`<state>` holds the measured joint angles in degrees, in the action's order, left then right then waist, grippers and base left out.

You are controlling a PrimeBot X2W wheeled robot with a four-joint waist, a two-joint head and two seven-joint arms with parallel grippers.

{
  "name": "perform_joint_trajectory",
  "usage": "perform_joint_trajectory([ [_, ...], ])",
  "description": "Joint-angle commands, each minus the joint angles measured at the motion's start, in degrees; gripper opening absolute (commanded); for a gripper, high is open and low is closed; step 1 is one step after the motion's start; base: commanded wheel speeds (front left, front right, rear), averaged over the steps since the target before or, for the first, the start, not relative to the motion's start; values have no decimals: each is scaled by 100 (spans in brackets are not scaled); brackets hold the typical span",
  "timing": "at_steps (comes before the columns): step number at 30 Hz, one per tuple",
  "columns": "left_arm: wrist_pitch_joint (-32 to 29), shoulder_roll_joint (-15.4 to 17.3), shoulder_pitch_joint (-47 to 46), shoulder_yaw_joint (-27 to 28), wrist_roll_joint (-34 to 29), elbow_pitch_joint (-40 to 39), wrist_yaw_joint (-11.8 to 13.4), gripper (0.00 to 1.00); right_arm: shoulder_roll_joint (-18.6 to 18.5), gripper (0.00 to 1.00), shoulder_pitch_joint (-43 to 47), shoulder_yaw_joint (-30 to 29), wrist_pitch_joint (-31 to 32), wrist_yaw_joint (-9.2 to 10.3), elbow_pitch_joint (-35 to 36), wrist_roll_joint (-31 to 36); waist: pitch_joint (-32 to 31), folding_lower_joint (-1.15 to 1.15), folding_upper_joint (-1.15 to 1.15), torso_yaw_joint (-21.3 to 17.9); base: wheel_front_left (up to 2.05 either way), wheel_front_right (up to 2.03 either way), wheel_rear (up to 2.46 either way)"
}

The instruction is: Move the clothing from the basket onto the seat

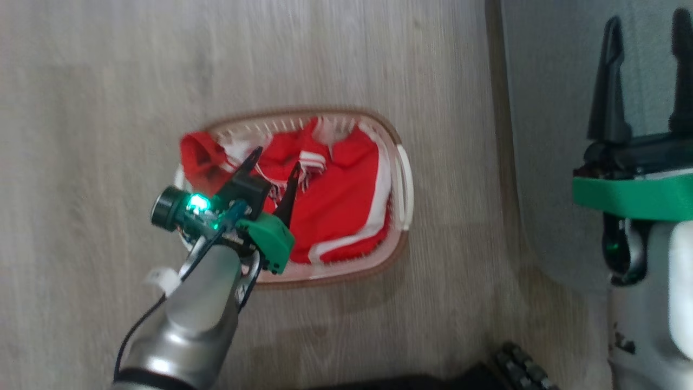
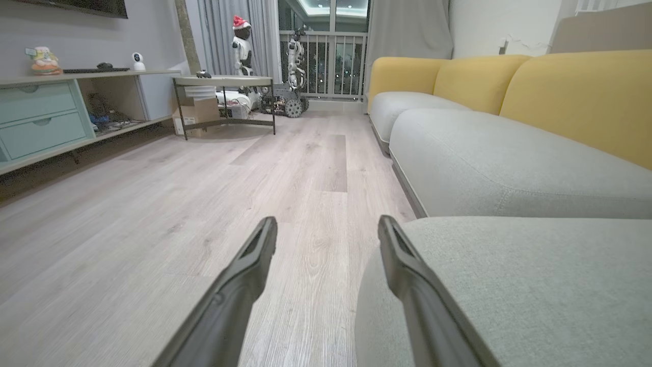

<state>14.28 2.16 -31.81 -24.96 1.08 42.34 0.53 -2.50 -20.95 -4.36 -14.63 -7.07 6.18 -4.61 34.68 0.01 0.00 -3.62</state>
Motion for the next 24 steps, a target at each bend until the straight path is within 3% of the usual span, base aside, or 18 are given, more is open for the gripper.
perform_joint_trajectory([
  [1,72,72,-157,55,-57,177,6,100,-38,100,-106,65,-37,-42,258,-118,668,-1,0,-287,0,0,0],
  [9,72,109,-875,-6,-82,1099,-4,100,-38,100,-469,116,-37,-42,607,-259,1327,-1,0,-556,0,0,0],
  [21,72,150,-1367,121,130,1797,11,100,-38,100,-529,132,-37,-42,761,-280,1615,-1,0,-763,0,0,0],
  [23,72,142,-1420,136,184,1784,-32,40,-38,100,-530,120,-37,-42,771,-268,1617,-1,0,-763,0,0,0],
  [24,72,137,-1434,139,207,1756,-48,0,-38,100,-528,114,-37,-42,768,-259,1607,-1,0,-755,0,0,0],
])
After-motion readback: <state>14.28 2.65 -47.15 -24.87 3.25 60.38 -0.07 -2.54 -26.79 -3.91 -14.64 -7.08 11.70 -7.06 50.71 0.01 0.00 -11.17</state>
